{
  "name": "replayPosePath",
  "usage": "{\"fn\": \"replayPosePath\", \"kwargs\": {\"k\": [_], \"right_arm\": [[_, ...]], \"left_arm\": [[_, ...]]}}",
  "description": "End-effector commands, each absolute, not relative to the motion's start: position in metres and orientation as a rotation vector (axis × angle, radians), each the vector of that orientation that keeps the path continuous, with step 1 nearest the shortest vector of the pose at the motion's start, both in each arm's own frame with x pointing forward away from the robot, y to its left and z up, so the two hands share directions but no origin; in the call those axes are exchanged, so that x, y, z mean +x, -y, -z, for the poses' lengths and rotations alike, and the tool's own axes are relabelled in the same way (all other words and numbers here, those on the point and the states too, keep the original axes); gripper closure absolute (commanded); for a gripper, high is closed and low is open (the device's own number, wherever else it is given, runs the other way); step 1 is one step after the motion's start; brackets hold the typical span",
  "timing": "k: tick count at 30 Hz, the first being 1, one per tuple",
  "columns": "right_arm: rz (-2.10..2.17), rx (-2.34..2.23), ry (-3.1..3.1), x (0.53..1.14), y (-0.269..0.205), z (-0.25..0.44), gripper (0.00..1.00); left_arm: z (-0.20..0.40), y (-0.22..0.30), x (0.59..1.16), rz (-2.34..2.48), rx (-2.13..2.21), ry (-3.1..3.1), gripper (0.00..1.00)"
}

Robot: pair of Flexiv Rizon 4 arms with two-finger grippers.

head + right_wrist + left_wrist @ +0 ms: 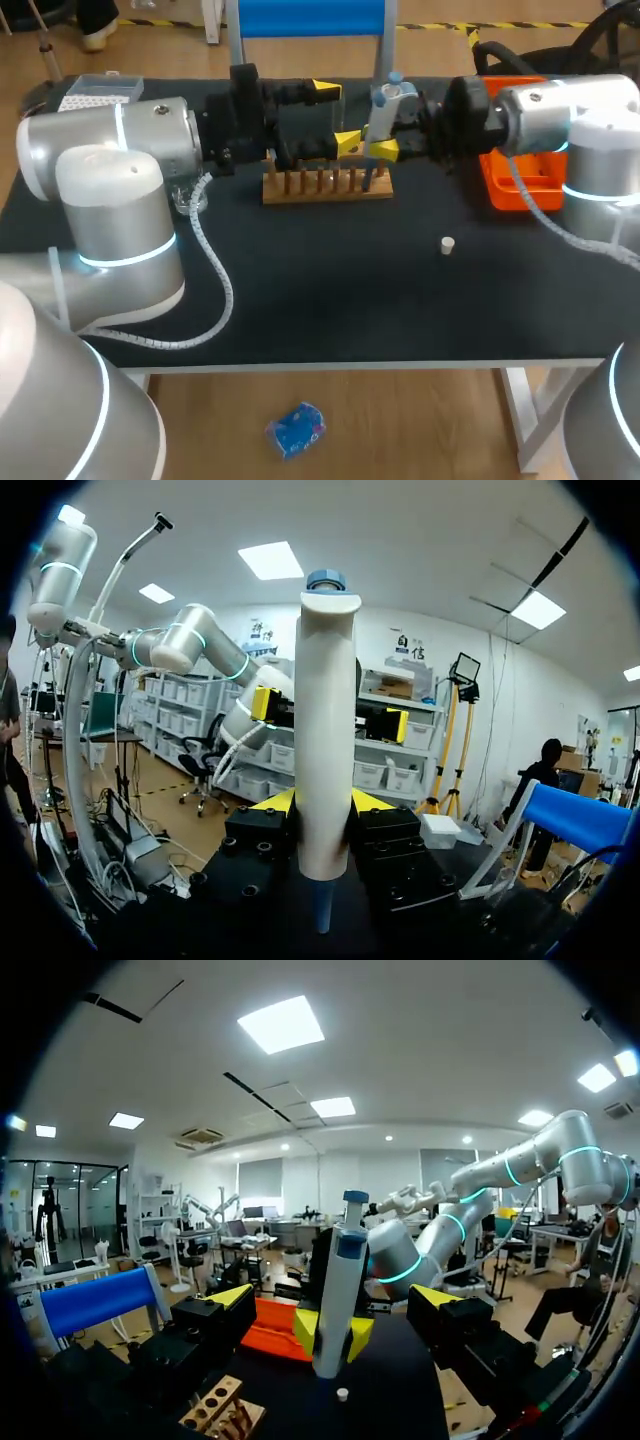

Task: Invert the test tube, pick up the pipette, mount the tip to pipette, aspirate from beaker and dispense into the tube, eject the tip, return the pipette, and cap with the stopper.

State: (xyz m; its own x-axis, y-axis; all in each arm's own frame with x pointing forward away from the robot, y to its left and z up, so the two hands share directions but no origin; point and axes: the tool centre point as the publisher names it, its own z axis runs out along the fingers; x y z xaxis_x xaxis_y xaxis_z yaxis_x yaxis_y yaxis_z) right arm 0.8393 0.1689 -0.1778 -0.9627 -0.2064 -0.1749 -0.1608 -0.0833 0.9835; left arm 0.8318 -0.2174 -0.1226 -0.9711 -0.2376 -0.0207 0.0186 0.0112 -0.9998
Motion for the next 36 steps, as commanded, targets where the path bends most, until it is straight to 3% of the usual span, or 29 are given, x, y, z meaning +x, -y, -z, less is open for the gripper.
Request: {"fn": "replayPosePath", "kwargs": {"k": [1,19,23,27,31,36], "right_arm": [[2.249,0.451,2.067,0.851,-0.187,0.184,1.0],[2.141,0.48,2.057,0.854,-0.208,0.187,1.0],[2.137,0.482,2.055,0.855,-0.208,0.186,1.0],[2.126,0.481,2.054,0.855,-0.21,0.187,1.0],[2.12,0.482,2.054,0.855,-0.21,0.187,1.0],[2.111,0.48,2.053,0.855,-0.212,0.188,1.0]], "left_arm": [[0.126,0.223,0.832,2.074,-0.228,-2.091,0.0],[0.133,0.226,0.832,2.039,-0.211,-2.134,0.0],[0.134,0.226,0.832,2.04,-0.213,-2.134,0.09],[0.136,0.226,0.832,2.041,-0.217,-2.134,0.08],[0.137,0.227,0.833,2.043,-0.218,-2.136,0.2],[0.138,0.227,0.833,2.05,-0.217,-2.133,0.27]]}}
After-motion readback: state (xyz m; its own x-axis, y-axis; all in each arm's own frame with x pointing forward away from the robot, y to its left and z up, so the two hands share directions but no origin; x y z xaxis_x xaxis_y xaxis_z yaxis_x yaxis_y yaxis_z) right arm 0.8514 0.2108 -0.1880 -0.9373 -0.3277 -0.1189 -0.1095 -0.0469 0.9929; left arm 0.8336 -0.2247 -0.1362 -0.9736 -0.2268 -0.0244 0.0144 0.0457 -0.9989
